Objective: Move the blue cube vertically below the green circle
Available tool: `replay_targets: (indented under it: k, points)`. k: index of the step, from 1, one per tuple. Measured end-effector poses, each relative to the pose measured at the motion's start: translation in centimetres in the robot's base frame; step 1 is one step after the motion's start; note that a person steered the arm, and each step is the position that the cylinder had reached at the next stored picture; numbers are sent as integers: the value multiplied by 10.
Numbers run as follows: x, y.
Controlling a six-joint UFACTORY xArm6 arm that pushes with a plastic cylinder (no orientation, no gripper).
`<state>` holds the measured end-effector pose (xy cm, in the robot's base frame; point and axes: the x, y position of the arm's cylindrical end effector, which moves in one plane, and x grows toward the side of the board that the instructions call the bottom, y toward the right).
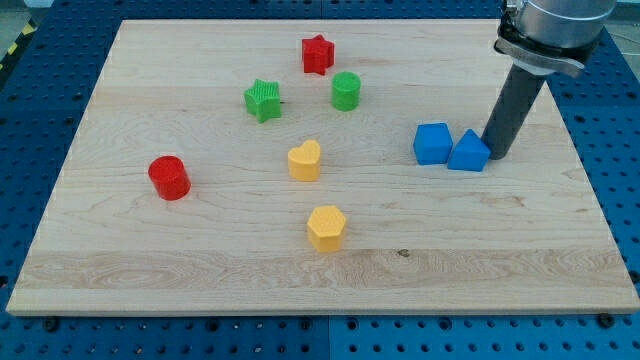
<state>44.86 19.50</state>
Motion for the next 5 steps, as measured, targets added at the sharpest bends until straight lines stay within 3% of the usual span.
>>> replay_targets:
  k: [3, 5]
  points:
    - [27, -33]
    - [35, 26]
